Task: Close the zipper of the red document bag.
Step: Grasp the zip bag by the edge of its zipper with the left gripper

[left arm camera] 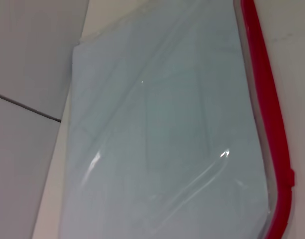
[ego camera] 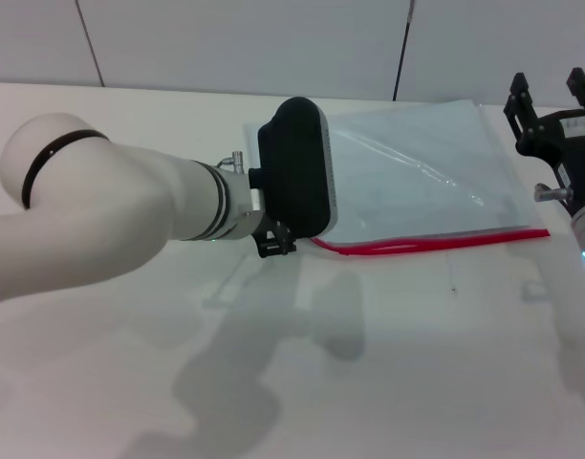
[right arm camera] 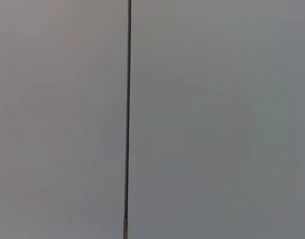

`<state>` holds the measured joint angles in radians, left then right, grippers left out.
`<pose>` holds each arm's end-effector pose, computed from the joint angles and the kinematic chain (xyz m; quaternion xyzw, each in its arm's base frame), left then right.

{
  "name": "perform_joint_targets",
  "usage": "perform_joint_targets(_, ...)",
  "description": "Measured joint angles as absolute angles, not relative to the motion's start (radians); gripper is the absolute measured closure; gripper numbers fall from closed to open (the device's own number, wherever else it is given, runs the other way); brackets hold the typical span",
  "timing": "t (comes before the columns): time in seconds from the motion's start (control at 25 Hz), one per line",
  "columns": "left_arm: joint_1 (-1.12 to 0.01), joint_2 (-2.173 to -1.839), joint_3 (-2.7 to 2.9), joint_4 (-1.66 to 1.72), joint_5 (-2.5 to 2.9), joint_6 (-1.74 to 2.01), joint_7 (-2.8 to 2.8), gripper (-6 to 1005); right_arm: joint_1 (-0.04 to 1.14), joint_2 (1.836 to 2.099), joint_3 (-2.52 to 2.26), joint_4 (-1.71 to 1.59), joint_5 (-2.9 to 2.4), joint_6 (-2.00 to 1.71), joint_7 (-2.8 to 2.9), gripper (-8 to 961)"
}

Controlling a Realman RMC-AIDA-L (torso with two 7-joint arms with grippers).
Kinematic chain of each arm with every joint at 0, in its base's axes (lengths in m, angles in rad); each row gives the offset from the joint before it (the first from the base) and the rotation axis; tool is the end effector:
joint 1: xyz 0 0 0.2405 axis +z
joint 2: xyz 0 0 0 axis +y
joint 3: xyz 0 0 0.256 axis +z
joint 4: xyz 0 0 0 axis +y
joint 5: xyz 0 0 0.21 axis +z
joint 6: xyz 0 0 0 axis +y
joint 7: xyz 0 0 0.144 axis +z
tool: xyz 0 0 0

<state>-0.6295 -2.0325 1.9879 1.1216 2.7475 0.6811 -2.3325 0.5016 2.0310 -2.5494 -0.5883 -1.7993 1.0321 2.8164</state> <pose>-0.1643 0.3891 -0.0899 -0.9284 0.0999 0.1915 0.3024 0.2456 0.3637 -0.0454 -0.6958 0.2087 0.3037 0.6165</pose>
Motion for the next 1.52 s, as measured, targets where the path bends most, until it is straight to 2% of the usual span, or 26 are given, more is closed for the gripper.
perform_joint_targets(0.64, -0.642, -2.033, 1.981, 1.1, 2.727, 0.679, -2.334, 535, 0.503, 2.031, -2.548, -0.592, -1.799, 1.032, 2.816, 285)
perform_joint_targets(0.88, -0.642, -2.032, 1.977, 1.096, 2.728, 0.679, -2.342, 601, 0.503, 2.031, -2.547, -0.594, -1.799, 1.032, 2.816, 285)
perform_joint_targets(1.08, -0.65, -2.031, 1.974, 1.067, 2.731, 0.675, -2.348, 804, 0.503, 2.031, -2.546, -0.595, -1.799, 1.032, 2.816, 285)
perform_joint_targets(1.52, -0.652, -2.03, 1.974, 1.061, 2.738, 0.643, -2.394, 895, 0.503, 2.031, -2.552, -0.608, -1.799, 1.037, 2.816, 285)
